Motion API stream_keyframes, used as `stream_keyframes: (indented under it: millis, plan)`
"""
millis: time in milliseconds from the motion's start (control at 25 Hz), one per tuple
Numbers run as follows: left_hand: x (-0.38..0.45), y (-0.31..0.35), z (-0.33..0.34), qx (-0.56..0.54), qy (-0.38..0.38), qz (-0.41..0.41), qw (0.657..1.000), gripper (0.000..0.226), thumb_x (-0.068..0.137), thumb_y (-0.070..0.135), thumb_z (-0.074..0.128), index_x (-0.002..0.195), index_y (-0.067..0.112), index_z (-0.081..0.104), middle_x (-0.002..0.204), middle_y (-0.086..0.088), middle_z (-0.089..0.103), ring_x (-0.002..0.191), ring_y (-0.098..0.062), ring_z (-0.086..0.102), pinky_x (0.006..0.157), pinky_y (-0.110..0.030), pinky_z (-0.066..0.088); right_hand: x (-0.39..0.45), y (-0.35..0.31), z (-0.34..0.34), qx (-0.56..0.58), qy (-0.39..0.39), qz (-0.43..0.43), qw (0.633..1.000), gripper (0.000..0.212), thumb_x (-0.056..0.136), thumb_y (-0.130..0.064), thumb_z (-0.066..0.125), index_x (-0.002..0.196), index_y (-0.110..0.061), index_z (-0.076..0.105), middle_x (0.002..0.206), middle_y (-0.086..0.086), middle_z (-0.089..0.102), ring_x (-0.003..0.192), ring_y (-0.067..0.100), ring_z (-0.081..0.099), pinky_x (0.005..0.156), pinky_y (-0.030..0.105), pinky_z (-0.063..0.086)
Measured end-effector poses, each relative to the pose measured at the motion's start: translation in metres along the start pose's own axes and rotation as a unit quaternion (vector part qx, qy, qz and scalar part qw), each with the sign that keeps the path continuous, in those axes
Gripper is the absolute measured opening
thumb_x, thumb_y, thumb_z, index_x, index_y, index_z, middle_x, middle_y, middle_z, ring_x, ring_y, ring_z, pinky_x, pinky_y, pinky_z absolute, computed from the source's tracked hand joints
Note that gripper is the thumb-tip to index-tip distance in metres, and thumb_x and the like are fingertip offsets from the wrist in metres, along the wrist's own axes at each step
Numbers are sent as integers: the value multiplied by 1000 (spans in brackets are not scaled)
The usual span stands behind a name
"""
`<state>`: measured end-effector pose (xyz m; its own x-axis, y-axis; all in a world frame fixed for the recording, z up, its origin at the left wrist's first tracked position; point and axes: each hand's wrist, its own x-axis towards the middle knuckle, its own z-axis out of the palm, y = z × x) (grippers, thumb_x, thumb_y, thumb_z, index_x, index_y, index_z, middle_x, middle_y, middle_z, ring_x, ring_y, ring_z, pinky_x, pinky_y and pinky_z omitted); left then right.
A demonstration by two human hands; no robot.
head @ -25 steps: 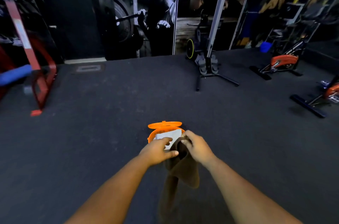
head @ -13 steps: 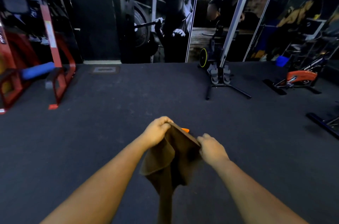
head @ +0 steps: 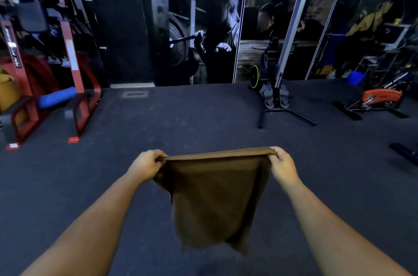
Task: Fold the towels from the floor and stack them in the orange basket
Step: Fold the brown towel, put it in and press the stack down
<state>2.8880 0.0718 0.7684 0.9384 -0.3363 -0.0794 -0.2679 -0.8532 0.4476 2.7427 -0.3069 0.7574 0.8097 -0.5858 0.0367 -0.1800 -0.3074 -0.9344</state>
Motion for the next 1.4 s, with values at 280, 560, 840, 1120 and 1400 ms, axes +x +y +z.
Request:
stream_keyframes:
  millis: [280, 560, 840, 1120, 1400]
  plan:
    - [-11, 108, 33, -223, 9, 93, 970, 17, 97, 36, 68, 85, 24, 67, 84, 3, 71, 80, -14, 67, 72, -33, 50, -41, -30, 61, -7, -245, -106, 964, 42, 94, -31, 71, 128, -44, 49, 100, -7, 71, 96, 13, 70, 83, 31, 58]
    - [-16, 88, 43, -252, -79, 93, 960, 10, 91, 16, 77, 99, 20, 74, 90, 2, 77, 84, -14, 73, 78, -31, 60, -28, -15, 53, -171, -222, -158, 947, 21, 99, -44, 61, 85, -28, 63, 83, -6, 68, 80, 7, 65, 77, 37, 52]
    - [-24, 77, 68, -522, -29, 7, 853, 15, 100, 12, 64, 105, 3, 74, 91, -11, 76, 85, -25, 67, 74, -31, 56, -22, 4, 35, -41, -154, -27, 987, 10, 98, -30, 68, 105, -27, 62, 96, -5, 71, 87, 7, 68, 75, 26, 48]
    - [-25, 89, 100, -544, 121, -136, 819, 19, 98, 26, 70, 86, 14, 77, 92, -16, 78, 86, -27, 74, 87, -56, 60, -17, 27, 41, 46, 82, 135, 986, 52, 68, -53, 80, 68, -7, 56, 61, 3, 64, 62, 32, 65, 63, 50, 57]
    - [-42, 122, 113, -417, 88, 19, 904, 20, 101, 14, 64, 113, 18, 78, 103, 6, 79, 101, -11, 73, 96, -41, 57, -47, 1, 89, 124, -72, 117, 983, 29, 93, -33, 72, 79, -7, 76, 69, 9, 71, 63, 15, 63, 63, 39, 53]
